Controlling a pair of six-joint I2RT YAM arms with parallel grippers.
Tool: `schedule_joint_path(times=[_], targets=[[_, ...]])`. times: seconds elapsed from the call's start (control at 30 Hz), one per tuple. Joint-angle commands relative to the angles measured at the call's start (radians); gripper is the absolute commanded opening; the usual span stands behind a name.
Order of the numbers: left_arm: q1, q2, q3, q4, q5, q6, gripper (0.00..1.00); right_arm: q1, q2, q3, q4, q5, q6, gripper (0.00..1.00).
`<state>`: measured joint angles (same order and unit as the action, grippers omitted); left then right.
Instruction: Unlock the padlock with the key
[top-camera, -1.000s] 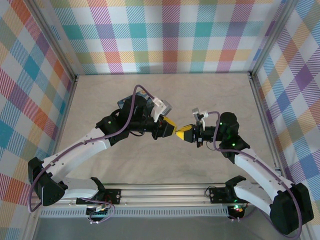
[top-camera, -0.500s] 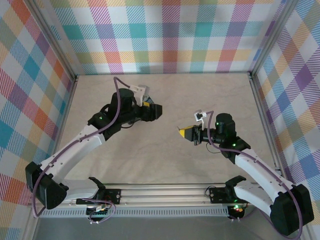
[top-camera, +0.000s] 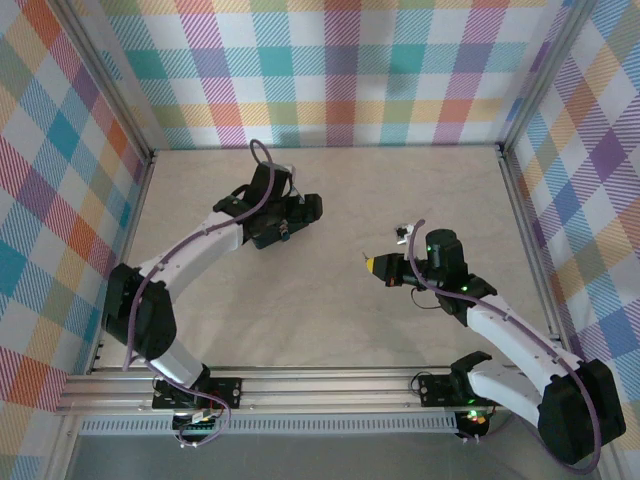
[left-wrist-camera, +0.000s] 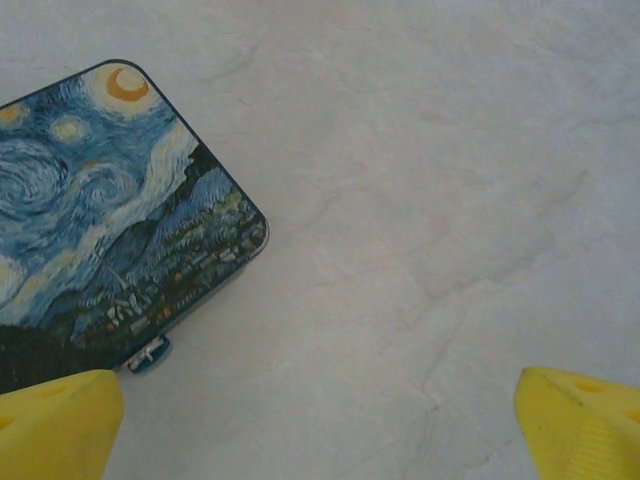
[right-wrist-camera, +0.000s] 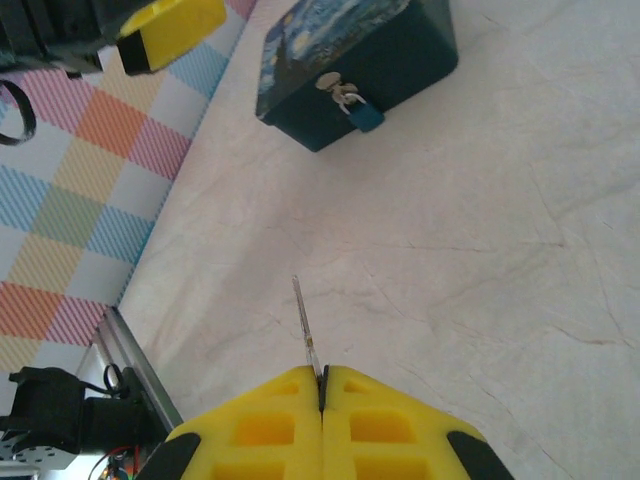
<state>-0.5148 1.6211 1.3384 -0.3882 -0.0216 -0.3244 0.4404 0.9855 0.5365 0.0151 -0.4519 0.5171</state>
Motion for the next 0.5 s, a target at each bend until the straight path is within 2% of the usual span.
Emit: schedule_joint_path(times=[0.0, 0.17, 0.47], targets=[[0.011, 0.067, 0.089, -0.037, -0.018, 0.029, 1.00, 0.008, -0.013, -0.005, -0.039, 0.038, 0.012, 0.00], [0.034, 0.183, 0.190, -0.080, 0.031, 0.041, 1.00, 0.007, -0.020, -0.001, -0.068, 0.045, 0.004, 0.00], [0.046, 0.350, 0.339, -0.141, 0.055, 0.048, 1.00, 0.008, -0.053, -0.001, -0.124, 0.077, -0.013, 0.00]])
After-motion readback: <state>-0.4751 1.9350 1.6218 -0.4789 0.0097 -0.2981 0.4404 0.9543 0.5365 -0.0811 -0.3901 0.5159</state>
